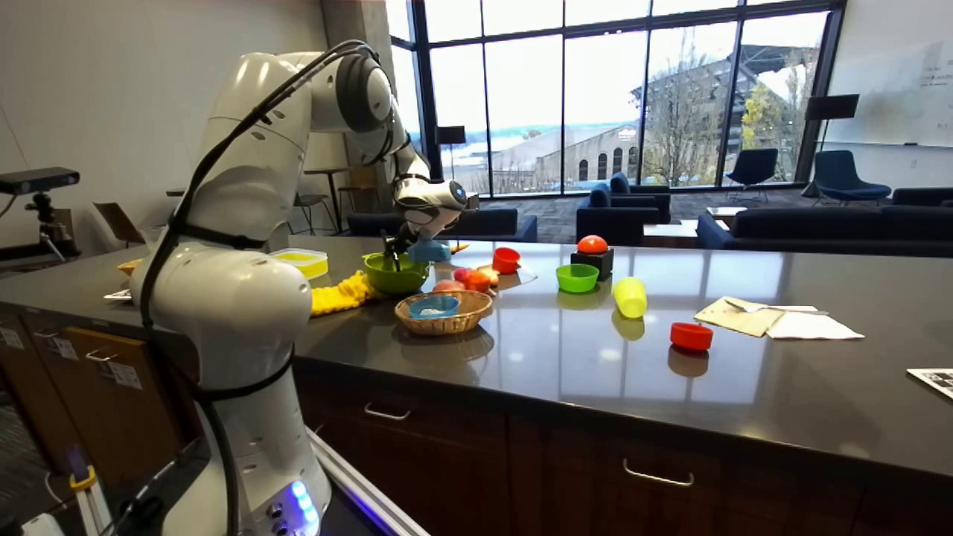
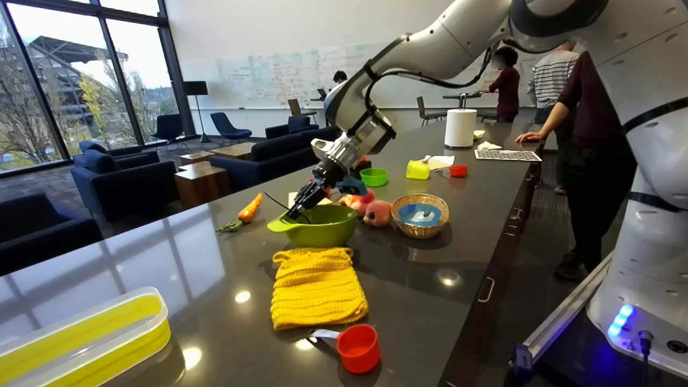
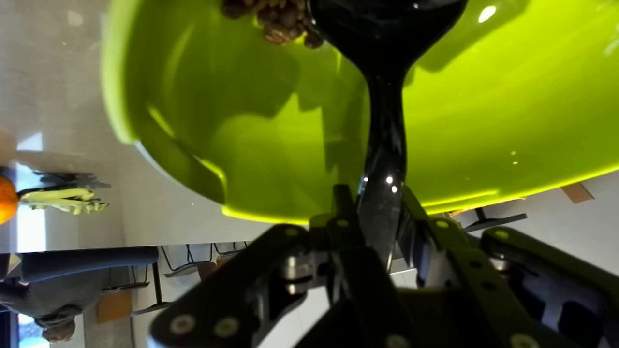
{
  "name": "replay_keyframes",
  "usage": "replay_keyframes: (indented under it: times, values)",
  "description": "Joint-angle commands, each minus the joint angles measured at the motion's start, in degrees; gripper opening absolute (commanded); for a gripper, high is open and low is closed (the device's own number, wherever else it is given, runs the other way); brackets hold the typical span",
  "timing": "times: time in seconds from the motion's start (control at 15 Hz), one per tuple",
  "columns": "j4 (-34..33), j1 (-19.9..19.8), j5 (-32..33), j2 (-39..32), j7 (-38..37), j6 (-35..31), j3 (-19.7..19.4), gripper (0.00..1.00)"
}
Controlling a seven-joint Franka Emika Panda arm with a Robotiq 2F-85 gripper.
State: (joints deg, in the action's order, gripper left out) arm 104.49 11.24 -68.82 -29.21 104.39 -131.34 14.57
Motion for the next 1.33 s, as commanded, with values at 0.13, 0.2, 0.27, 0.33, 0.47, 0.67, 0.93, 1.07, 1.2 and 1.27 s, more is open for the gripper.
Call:
replay_keyframes:
  times: [0.13,0.2,0.27,0.33,0.47,0.67,0.93,1.07,1.2,1.27]
  values:
    - [4.31,1.2,-0.22,3.54,0.02,1.46,0.87,0.06]
    - [4.31,1.52,-0.11,3.52,0.02,1.81,1.09,0.06]
    - [4.06,1.95,0.14,3.34,-0.04,1.81,1.14,0.06]
    - [3.85,2.44,0.36,3.25,-0.07,1.06,1.07,0.06]
    - [4.36,3.2,0.42,3.47,0.84,-1.6,0.74,0.06]
    - [3.97,3.8,0.69,3.34,1.56,-6.56,0.32,0.06]
    - [3.54,3.69,0.66,2.9,1.81,-13.58,0.36,0.06]
    - [3.61,3.34,0.74,2.85,1.42,-15.47,0.44,0.06]
    - [3.98,3.1,0.5,3.13,1.12,-16.53,0.75,0.06]
    - [4.29,3.01,0.45,3.41,0.97,-16.63,0.92,0.06]
